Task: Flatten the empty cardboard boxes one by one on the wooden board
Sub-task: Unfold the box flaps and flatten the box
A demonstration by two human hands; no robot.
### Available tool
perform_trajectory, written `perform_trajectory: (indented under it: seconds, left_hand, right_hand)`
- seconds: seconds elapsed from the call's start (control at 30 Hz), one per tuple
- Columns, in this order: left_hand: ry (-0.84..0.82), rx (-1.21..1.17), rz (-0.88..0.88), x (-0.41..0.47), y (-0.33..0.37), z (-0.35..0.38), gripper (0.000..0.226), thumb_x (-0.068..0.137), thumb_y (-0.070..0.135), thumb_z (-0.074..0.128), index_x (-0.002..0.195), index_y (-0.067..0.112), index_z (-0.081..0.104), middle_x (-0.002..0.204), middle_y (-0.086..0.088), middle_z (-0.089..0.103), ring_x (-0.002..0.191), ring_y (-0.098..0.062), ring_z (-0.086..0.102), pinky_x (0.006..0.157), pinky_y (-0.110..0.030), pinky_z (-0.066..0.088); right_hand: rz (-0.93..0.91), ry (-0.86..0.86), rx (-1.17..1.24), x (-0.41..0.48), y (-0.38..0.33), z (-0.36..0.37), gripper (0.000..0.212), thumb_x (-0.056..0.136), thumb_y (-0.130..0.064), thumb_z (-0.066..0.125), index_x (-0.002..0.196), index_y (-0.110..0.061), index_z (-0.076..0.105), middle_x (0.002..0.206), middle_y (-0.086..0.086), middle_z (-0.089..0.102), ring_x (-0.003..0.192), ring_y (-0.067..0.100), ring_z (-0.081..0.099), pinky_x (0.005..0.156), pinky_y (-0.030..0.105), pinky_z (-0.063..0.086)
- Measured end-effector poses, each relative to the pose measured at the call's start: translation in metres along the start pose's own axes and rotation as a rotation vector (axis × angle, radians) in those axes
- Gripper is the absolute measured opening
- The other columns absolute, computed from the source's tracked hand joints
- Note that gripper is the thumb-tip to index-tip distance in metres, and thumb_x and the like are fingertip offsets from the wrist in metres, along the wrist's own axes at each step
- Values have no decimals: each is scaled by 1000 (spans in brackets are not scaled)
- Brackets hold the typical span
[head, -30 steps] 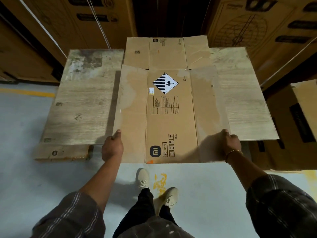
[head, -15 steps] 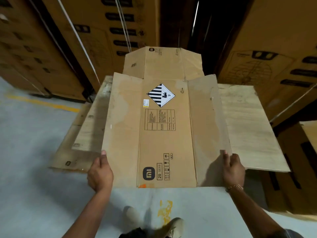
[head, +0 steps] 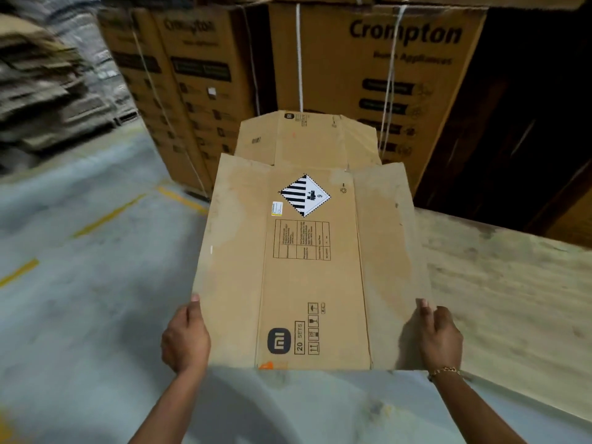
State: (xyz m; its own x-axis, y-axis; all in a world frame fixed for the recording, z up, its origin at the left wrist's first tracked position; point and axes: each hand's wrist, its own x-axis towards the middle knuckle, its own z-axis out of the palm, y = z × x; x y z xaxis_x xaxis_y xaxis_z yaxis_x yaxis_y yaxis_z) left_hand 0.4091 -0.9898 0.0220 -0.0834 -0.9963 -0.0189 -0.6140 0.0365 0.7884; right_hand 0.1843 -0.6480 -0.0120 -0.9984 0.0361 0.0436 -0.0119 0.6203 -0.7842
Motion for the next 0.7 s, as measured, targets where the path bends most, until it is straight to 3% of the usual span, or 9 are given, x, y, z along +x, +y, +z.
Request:
perform_trajectory:
  seconds: [0.3, 0.37, 0.5, 0.7]
  left_hand:
    - [58, 15, -76, 136, -34, -74, 50, 99, 55, 41, 103, 15, 71, 115, -22, 67, 104, -43, 59, 88, -45, 45]
    - [61, 14, -92, 160, -37, -77, 50, 99, 54, 42, 103, 14, 71, 115, -22, 66, 104, -43, 59, 87, -45, 44]
    - [58, 32, -127, 204, -40, -75, 52, 101, 51, 41, 108, 9, 70, 115, -24, 65, 106, -44, 58, 88, -46, 42]
    - [51, 98, -160, 277, -39, -57, 53, 101, 51, 41, 119, 8, 67, 122, -26, 62, 112, -46, 55, 94, -50, 42]
  right_hand:
    - [-48, -70, 46, -43, -98, 126, 68, 83, -79, 28, 75, -12, 41, 67, 15, 54, 65, 32, 51, 54, 36, 34]
    - [-38, -92, 46, -44, -114, 149, 59, 94, -69, 37, 74, -13, 41, 67, 15, 55, 66, 32, 53, 57, 37, 37]
    - [-30, -142, 62, -38, -140, 192, 55, 95, -57, 39, 76, -6, 43, 65, 15, 54, 63, 31, 52, 56, 35, 37]
    - [-21, -156, 58, -22, -165, 266, 72, 84, -78, 27, 76, -9, 46, 63, 11, 57, 60, 26, 55, 54, 32, 38]
